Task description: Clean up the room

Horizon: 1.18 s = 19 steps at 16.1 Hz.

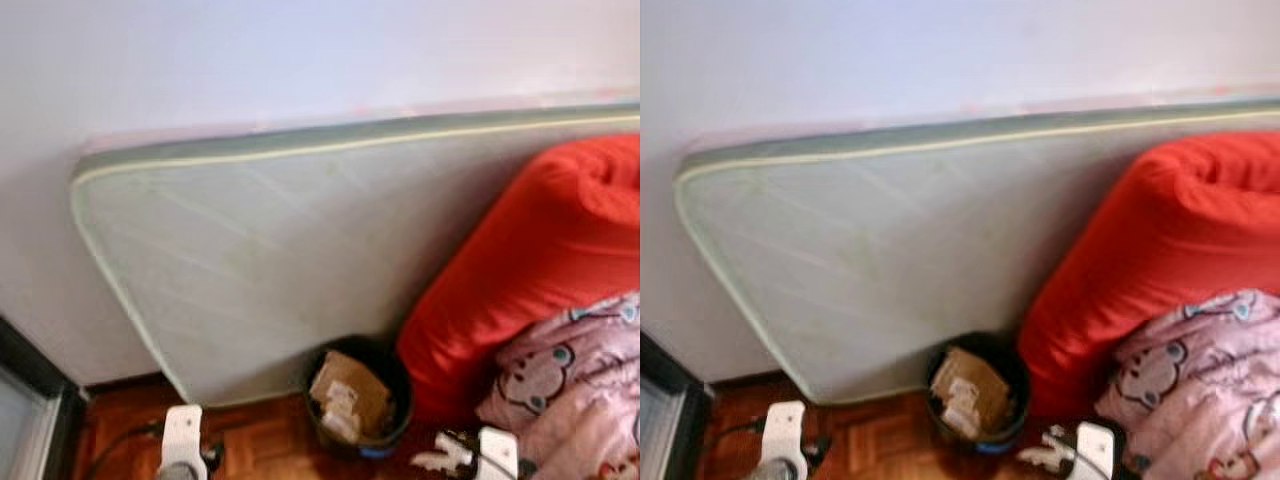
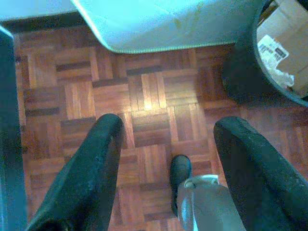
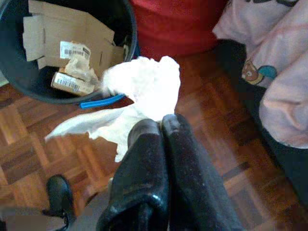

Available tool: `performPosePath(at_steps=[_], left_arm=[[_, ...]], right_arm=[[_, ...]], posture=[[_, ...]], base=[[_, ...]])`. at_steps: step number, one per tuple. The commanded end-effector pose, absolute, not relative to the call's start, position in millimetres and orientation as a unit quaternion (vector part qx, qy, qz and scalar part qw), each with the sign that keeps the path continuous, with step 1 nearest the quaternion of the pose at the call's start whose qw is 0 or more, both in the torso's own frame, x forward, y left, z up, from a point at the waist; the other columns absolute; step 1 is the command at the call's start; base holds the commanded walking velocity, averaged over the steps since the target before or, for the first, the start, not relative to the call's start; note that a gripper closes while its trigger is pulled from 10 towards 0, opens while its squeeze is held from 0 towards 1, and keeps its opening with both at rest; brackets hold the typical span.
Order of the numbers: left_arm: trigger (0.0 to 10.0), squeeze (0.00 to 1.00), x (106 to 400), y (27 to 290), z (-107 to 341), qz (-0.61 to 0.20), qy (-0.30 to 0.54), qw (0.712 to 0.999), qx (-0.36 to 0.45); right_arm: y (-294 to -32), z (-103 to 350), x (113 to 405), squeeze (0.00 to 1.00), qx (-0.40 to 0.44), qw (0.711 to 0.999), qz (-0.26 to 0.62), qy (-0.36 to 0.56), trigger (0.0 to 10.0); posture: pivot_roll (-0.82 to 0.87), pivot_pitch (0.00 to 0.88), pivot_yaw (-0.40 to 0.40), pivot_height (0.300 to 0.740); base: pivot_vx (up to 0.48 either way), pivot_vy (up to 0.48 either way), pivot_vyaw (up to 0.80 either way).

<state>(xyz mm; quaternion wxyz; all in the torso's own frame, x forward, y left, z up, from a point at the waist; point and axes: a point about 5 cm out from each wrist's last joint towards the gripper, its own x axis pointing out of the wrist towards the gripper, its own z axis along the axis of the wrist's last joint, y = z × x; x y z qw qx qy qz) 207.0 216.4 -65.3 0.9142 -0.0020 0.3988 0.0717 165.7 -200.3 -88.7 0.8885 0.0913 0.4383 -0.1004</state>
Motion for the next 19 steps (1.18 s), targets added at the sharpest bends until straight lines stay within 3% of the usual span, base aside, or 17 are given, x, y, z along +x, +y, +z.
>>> performPosePath(at_steps=[1,7,9,19], left_arm=[[10.0,0.0,201,214,-69,0.074,0.408,0.91,-0.009],[10.0,0.0,199,214,-71,0.075,0.413,0.908,-0.009],[10.0,0.0,198,214,-71,0.074,0.413,0.908,-0.009],[10.0,0.0,198,214,-71,0.074,0.414,0.907,-0.009]], right_arm=[[-205,-86,169,0.0,0.079,0.893,-0.097,0.433,10.0],[-200,-84,175,0.0,0.071,0.9,-0.071,0.423,10.0],[-198,-84,176,0.0,0.083,0.9,-0.076,0.421,10.0],[-194,-84,177,0.0,0.082,0.902,-0.072,0.418,10.0]], posture=[[0.05,0.027,0.009,0.74],[0.05,0.03,0.008,0.74],[0.05,0.03,0.008,0.74],[0.05,0.03,0.007,0.74]], base=[[0.0,0.0,0.0],[0.0,0.0,0.21],[0.27,0.0,0.64],[0.304,0.0,0.0]])
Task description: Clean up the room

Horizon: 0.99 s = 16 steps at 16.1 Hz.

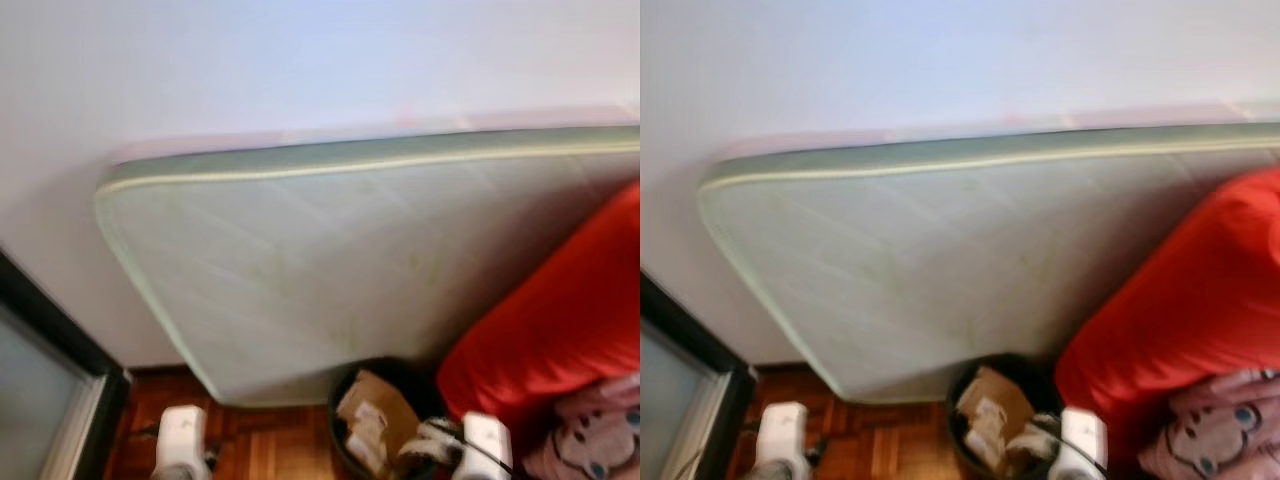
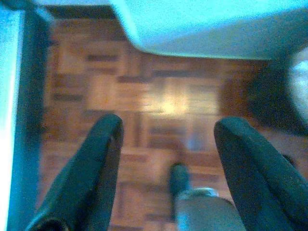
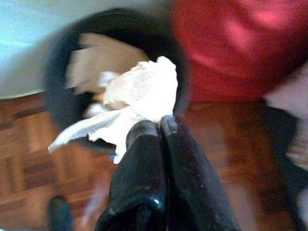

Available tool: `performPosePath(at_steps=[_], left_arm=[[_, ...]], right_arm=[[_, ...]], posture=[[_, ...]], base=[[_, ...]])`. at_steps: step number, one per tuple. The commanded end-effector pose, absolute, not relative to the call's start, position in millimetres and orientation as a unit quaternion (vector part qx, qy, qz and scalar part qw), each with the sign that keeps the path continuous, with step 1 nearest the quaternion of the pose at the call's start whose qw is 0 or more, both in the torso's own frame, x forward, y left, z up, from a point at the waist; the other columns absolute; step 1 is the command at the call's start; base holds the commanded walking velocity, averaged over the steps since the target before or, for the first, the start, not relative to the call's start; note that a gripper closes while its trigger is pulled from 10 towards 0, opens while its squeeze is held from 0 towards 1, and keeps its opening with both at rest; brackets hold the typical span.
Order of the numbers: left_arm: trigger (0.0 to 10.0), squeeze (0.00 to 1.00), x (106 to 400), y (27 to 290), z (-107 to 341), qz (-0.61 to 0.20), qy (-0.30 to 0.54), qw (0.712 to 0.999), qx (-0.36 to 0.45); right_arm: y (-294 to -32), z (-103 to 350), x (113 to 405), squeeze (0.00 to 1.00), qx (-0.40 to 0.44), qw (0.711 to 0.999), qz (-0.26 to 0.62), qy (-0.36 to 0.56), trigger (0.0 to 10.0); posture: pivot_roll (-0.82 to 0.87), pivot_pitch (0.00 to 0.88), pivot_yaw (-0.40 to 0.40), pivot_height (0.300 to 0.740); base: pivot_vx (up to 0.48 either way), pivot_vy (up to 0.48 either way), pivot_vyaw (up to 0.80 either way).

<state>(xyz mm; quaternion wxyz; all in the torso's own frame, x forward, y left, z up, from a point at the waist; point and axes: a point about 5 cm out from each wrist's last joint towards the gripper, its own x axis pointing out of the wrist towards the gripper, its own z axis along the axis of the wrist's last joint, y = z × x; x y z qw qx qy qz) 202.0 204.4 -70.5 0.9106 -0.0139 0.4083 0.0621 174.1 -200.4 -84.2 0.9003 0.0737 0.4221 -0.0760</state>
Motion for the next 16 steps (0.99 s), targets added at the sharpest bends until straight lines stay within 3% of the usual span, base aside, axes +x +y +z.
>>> performPosePath(at_steps=[1,4,8,11,16], left_arm=[[10.0,0.0,198,214,-71,0.074,0.414,0.907,-0.01],[10.0,0.0,198,214,-71,0.074,0.411,0.909,-0.012],[10.0,0.0,216,211,-60,0.072,0.365,0.928,-0.014],[10.0,0.0,229,213,-49,0.076,0.328,0.942,-0.007],[10.0,0.0,253,221,-23,0.086,0.232,0.969,0.003]], right_arm=[[-194,-84,177,0.0,0.083,0.902,-0.073,0.417,10.0],[-193,-80,184,0.0,0.08,0.912,-0.058,0.397,10.0],[-181,-53,227,0.0,0.073,0.948,0.022,0.308,10.0],[-171,-45,236,0.0,0.059,0.95,0.094,0.292,10.0],[-179,-38,245,0.0,0.062,0.956,0.08,0.275,10.0]], posture=[[0.05,0.03,0.007,0.74],[0.05,0.032,0.006,0.74],[0.05,0.038,0.006,0.74],[0.05,0.041,0.007,0.74],[0.05,0.044,0.009,0.74]], base=[[0.311,0.0,0.0],[0.104,0.0,0.0],[0.0,0.0,0.0],[0.0,0.0,0.0],[0.0,0.0,0.0]])
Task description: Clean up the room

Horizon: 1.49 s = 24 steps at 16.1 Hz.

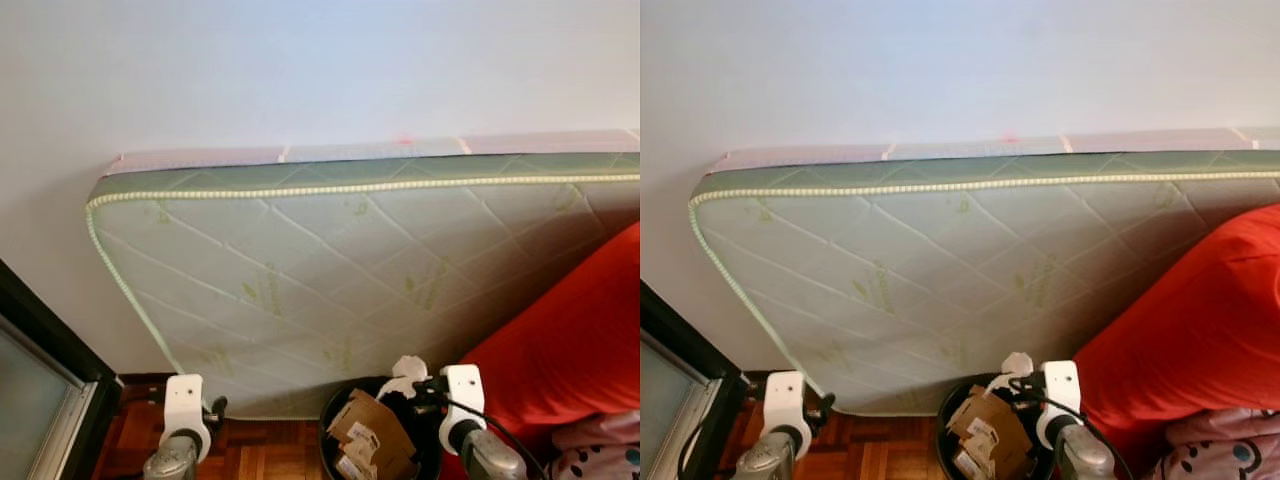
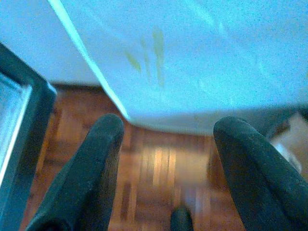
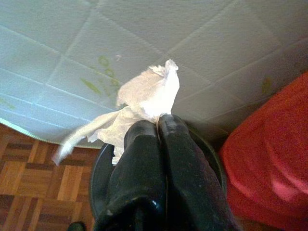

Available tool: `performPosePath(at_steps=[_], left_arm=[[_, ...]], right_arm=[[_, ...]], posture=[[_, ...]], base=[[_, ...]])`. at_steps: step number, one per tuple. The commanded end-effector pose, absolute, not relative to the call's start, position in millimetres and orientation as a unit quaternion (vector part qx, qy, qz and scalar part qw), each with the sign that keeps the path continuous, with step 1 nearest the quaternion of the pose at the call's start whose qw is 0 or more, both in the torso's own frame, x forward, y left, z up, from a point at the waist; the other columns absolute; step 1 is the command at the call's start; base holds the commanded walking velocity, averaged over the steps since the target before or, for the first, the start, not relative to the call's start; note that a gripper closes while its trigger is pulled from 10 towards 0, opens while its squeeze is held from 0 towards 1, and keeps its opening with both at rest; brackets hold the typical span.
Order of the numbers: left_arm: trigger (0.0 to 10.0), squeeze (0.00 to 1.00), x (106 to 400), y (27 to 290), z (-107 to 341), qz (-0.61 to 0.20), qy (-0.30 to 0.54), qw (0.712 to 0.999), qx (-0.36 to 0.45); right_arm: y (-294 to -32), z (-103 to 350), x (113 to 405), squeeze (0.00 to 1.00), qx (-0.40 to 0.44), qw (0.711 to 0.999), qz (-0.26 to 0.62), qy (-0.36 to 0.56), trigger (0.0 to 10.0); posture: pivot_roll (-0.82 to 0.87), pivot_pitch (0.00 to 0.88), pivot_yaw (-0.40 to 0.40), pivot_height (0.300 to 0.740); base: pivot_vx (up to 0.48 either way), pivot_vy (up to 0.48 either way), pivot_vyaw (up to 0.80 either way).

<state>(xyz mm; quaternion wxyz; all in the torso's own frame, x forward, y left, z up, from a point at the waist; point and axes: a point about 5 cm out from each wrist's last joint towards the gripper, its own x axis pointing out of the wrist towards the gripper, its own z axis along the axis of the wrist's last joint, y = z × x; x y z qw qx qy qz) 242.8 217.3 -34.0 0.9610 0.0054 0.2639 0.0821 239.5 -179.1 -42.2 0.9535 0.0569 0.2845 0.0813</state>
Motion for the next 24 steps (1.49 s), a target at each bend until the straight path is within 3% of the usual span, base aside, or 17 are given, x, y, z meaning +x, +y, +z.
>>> performPosePath(at_steps=[1,7,14,24], left_arm=[[10.0,0.0,257,220,-19,0.083,0.217,0.973,0.002],[10.0,0.0,268,214,-6,0.073,0.166,0.983,-0.006],[10.0,0.0,269,209,-5,0.067,0.163,0.984,-0.008],[10.0,0.0,272,208,-3,0.071,0.153,0.986,-0.012]], right_arm=[[-182,-38,245,0.0,0.062,0.957,0.072,0.274,10.0],[-189,-37,246,0.0,0.064,0.958,0.056,0.275,10.0],[-183,-37,250,0.0,0.055,0.953,0.058,0.293,10.0],[-179,-38,250,0.0,0.043,0.951,0.065,0.3,10.0]], posture=[[0.05,0.041,0.012,0.74],[0.04,0.029,0.018,0.74],[0.04,0.018,0.017,0.74],[0.05,0.041,0.009,0.691]], base=[[0.0,0.0,0.0],[0.0,0.0,0.0],[0.0,0.0,0.0],[0.0,0.0,0.0]])
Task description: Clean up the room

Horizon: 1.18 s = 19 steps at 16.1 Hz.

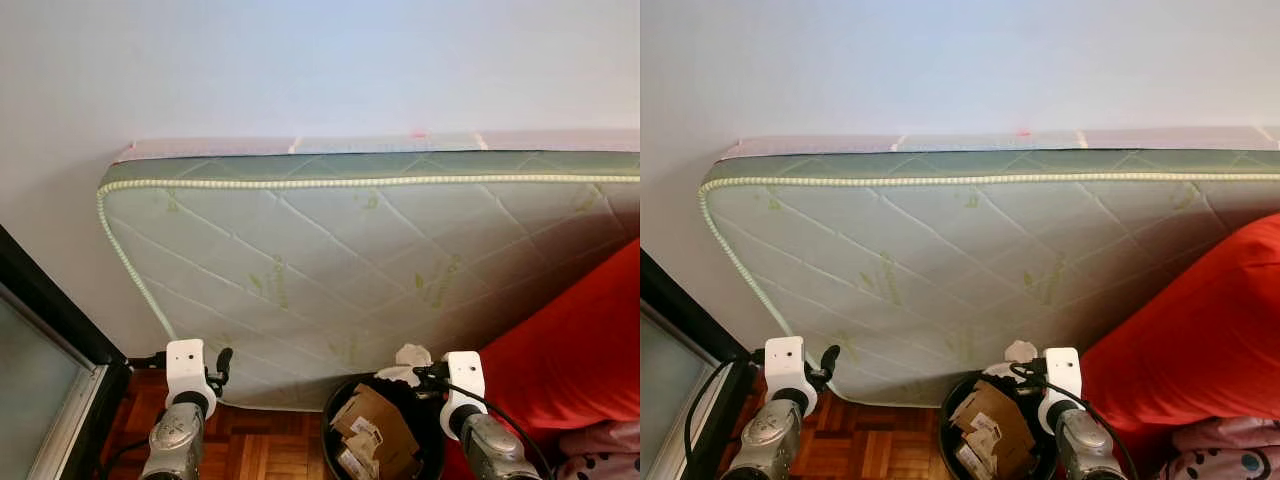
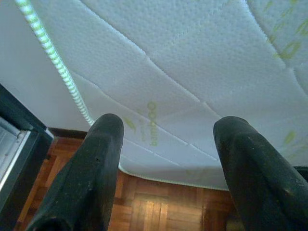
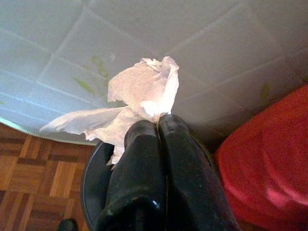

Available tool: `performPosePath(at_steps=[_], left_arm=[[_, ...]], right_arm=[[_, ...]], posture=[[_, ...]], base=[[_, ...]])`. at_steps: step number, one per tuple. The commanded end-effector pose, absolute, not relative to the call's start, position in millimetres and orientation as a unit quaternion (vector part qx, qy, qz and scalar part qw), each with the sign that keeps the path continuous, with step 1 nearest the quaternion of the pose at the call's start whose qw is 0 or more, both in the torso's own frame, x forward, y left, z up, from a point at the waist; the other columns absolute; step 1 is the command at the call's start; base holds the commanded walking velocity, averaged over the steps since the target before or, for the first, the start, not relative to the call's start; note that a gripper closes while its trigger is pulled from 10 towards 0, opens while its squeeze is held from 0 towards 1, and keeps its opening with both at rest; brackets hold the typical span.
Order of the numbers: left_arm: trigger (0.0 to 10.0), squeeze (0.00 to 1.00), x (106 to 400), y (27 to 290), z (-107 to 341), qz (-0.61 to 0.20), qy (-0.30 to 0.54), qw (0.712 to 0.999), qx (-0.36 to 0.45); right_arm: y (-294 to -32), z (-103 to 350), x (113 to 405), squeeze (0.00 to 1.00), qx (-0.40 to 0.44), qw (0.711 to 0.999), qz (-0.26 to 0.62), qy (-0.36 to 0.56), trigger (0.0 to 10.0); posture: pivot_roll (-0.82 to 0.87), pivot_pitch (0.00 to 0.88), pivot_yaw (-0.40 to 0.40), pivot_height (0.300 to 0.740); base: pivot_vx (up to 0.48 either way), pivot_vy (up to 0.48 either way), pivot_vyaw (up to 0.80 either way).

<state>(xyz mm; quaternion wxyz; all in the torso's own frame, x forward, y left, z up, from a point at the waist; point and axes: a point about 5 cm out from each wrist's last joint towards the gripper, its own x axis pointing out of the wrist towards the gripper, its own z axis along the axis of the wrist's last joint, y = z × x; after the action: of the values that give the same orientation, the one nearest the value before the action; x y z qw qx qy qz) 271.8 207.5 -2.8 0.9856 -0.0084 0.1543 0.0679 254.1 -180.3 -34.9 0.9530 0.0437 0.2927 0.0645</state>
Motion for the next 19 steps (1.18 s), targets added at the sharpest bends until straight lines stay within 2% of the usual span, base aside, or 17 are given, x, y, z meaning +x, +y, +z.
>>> performPosePath(at_steps=[1,5,14,19], left_arm=[[10.0,0.0,273,207,-2,0.071,0.152,0.986,-0.012],[10.0,0.0,273,206,-2,0.069,0.15,0.986,-0.014],[10.0,0.0,273,206,-2,0.072,0.151,0.986,-0.018],[10.0,0.0,273,206,-2,0.072,0.151,0.986,-0.018]], right_arm=[[-179,-38,250,0.0,0.042,0.951,0.066,0.301,10.0],[-182,-46,236,0.0,0.046,0.95,0.066,0.301,10.0],[-176,-51,231,0.0,0.037,0.945,0.076,0.317,10.0],[-164,-49,235,0.0,0.037,0.946,0.086,0.311,10.0]], posture=[[0.05,0.041,0.009,0.686],[0.05,0.05,0.007,0.686],[0.05,0.055,0.004,0.686],[0.05,0.054,0.002,0.656]], base=[[0.0,0.0,0.0],[0.0,0.0,0.0],[0.0,0.0,0.0],[0.0,0.0,0.0]])
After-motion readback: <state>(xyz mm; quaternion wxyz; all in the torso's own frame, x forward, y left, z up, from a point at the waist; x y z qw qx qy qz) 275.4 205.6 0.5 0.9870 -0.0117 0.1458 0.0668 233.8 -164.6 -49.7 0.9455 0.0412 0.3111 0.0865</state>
